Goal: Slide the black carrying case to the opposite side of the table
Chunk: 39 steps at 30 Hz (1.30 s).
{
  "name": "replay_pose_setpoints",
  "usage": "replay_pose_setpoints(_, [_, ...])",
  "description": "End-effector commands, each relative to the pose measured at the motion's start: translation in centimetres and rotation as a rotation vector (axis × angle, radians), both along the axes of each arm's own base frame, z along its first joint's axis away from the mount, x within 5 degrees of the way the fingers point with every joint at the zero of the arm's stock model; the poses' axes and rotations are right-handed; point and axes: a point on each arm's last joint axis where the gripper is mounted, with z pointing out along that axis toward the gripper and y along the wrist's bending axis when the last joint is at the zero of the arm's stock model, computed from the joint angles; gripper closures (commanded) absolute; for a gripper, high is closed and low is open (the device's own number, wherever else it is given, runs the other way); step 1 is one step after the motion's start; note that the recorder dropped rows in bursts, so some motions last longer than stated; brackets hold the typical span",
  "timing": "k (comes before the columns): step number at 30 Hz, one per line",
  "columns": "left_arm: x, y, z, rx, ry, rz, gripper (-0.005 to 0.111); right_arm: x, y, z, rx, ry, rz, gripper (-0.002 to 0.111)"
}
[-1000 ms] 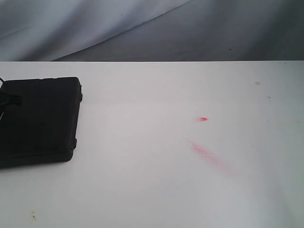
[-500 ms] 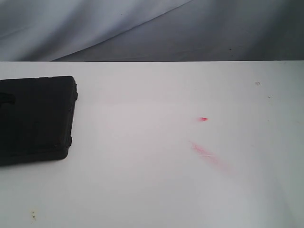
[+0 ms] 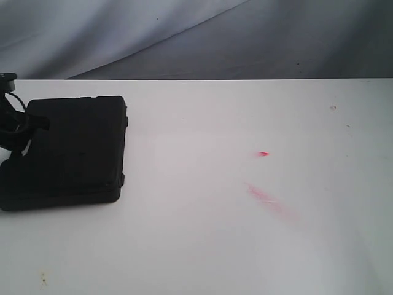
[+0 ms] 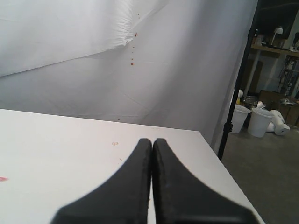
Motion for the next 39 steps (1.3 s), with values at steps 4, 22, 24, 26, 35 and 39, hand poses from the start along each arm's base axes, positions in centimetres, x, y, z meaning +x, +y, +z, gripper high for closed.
replay_pose_setpoints(4, [0.3, -0.8, 1.0, 0.027, -0.047, 0.008, 0.107, 0.0, 0.0, -0.1, -0.001, 0.001, 0.000, 0.108])
replay_pose_setpoints(22, [0.3, -1.7, 1.0, 0.008, -0.050, 0.041, 0.107, 0.0, 0.0, -0.1, -0.001, 0.001, 0.000, 0.108])
replay_pose_setpoints(24, [0.3, -1.8, 1.0, 0.005, -0.053, 0.044, 0.107, 0.0, 0.0, -0.1, -0.001, 0.001, 0.000, 0.108])
replay_pose_setpoints(26, [0.3, -1.7, 1.0, 0.023, -0.051, 0.042, 0.107, 0.0, 0.0, -0.1, -0.001, 0.001, 0.000, 0.108])
replay_pose_setpoints(35, [0.3, -1.6, 1.0, 0.027, -0.050, 0.046, 0.107, 0.0, 0.0, -0.1, -0.001, 0.001, 0.000, 0.108])
replay_pose_setpoints(39, [0.3, -1.7, 1.0, 0.018, -0.050, 0.051, 0.107, 0.0, 0.0, -0.1, -0.001, 0.001, 0.000, 0.108])
